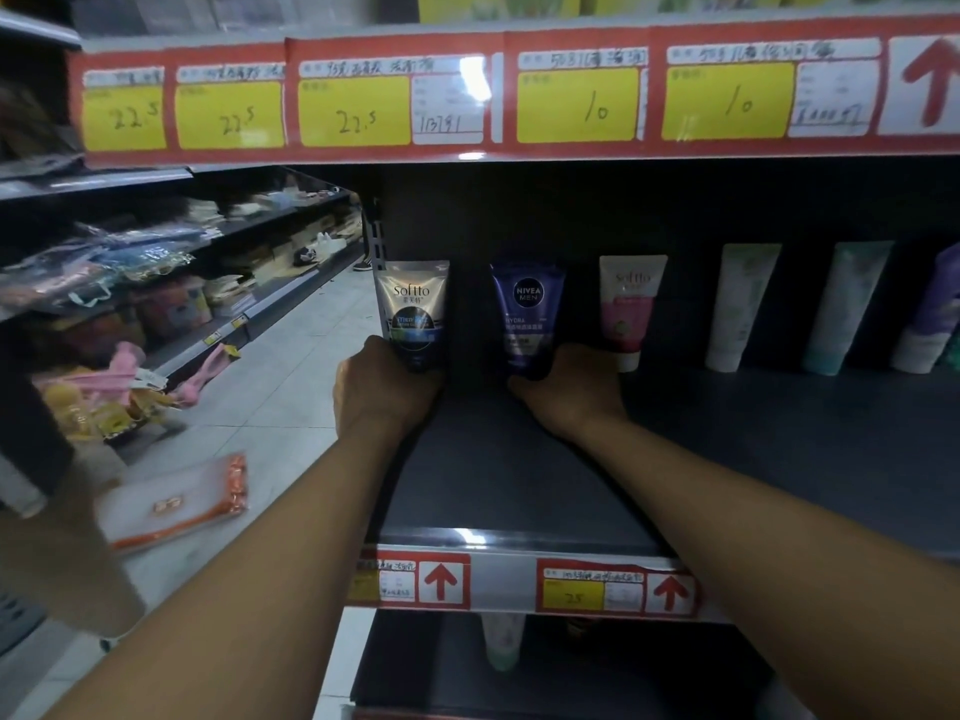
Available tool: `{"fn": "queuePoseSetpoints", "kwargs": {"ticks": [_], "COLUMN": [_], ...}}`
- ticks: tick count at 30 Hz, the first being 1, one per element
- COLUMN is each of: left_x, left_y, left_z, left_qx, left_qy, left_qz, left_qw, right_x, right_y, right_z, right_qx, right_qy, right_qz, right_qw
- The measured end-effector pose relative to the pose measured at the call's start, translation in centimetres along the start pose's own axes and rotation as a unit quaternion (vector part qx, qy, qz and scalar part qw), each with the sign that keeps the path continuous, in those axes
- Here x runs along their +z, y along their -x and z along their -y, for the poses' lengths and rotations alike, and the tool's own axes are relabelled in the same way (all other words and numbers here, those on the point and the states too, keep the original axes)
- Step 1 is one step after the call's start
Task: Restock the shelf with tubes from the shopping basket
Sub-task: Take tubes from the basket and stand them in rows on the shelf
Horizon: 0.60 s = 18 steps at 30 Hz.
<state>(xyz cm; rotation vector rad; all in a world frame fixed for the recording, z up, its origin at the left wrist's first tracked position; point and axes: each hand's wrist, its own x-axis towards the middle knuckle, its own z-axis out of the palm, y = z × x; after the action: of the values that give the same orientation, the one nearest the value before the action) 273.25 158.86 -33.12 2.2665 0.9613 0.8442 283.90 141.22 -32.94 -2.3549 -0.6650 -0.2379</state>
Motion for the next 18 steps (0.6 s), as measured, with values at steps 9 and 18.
{"fn": "queuePoseSetpoints", "kwargs": {"ticks": [9,18], "left_x": [0.02,0.25], "left_y": [-0.06,-0.35], "left_z": [0.05,0.24], "left_qx": [-0.002,-0.002], "left_qy": [0.000,-0.008], "left_qz": [-0.001,0.009], "left_qw": [1.000,1.000], "right_x": [0.14,-0.03], "right_y": [-0.14,0.04], "right_z": [0.03,0.17], "right_qx": [-0.005,0.005], "right_qy": [0.011,0.015], "right_qz": [-0.003,0.001], "right_qw": [1.000,1.000]}}
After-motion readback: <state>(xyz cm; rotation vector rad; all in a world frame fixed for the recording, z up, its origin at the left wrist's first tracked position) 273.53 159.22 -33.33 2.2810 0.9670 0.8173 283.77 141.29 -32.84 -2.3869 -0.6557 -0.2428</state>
